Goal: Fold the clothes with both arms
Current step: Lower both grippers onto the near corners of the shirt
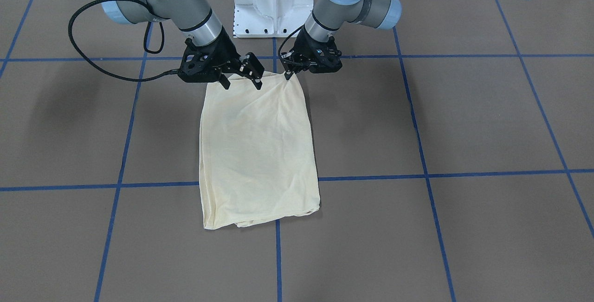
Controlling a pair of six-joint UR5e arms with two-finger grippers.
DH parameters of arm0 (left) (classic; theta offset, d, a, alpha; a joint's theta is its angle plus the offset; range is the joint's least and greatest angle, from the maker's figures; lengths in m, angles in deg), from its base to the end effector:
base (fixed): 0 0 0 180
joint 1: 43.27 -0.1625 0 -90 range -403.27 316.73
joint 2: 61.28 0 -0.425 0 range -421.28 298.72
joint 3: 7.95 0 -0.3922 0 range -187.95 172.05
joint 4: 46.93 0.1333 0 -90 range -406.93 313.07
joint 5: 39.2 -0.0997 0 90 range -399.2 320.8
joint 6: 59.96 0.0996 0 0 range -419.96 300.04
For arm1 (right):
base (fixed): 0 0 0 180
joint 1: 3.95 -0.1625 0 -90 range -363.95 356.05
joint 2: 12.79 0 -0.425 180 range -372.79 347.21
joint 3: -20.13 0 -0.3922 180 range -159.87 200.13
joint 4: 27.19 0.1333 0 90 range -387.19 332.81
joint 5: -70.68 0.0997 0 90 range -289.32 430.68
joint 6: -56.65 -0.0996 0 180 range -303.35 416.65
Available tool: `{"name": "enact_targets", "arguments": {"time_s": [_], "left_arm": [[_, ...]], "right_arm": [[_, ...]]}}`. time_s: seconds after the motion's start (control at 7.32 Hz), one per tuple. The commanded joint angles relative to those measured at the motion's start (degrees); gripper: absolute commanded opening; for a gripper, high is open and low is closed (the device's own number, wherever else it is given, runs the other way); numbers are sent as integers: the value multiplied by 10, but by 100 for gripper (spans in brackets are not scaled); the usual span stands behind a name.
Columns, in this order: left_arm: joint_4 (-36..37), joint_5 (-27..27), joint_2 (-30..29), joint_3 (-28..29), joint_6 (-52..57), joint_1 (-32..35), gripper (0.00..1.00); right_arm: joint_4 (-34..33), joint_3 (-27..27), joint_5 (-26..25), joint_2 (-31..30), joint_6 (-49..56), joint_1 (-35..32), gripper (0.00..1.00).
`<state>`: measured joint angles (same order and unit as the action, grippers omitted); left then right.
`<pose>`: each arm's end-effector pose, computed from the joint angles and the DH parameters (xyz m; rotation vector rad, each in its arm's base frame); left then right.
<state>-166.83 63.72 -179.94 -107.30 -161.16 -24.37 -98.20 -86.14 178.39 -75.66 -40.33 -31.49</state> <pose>0.5698 -0.3124 0.2380 -0.1193 1.1958 -0.3274 -0.4924 -0.3729 0.2269 -0.0811 -1.1179 0.3704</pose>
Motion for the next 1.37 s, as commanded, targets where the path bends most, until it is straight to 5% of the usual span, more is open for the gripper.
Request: {"name": "enact_targets", "arguments": {"time_s": [0.0, 0.41, 0.68, 1.23], "left_arm": [[2, 0, 0, -1, 0, 1, 0], [5, -1, 1, -1, 0, 2, 0], [5, -2, 1, -1, 0, 2, 0], [5, -2, 0, -1, 0, 1, 0]], "right_arm": [[-3, 0, -35, -20, -85, 41, 100], [-31, -2, -75, -54, -146, 71, 100], [-129, -9, -77, -38, -146, 83, 100], [-179, 1, -80, -17, -146, 100, 100]]}}
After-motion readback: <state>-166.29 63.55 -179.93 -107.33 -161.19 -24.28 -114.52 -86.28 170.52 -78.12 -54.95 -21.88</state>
